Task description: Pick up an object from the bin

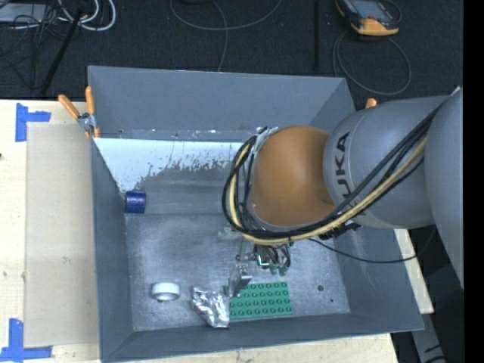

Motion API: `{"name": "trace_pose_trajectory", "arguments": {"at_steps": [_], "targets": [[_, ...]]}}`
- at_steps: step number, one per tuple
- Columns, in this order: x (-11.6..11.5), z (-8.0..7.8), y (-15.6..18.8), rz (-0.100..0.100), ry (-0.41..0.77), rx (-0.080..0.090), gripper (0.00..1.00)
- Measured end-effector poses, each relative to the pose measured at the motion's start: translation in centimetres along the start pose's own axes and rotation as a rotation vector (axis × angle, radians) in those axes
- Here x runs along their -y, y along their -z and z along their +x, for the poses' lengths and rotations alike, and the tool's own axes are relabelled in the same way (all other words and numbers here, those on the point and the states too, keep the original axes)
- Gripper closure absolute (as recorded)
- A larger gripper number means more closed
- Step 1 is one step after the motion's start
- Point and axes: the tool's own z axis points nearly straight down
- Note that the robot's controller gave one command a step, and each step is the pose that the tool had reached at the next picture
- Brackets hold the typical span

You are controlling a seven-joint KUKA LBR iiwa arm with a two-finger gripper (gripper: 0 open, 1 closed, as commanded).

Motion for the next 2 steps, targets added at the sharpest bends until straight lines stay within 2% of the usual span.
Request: {"name": "trace_pose_trajectory", "arguments": {"at_steps": [1,2], "targets": [[-6.6,2.01,-7.23,-0.003,-0.058,0.015,0.0],[-6.6,1.91,-6.9,-0.007,-0.062,0.016,1.0]]}}
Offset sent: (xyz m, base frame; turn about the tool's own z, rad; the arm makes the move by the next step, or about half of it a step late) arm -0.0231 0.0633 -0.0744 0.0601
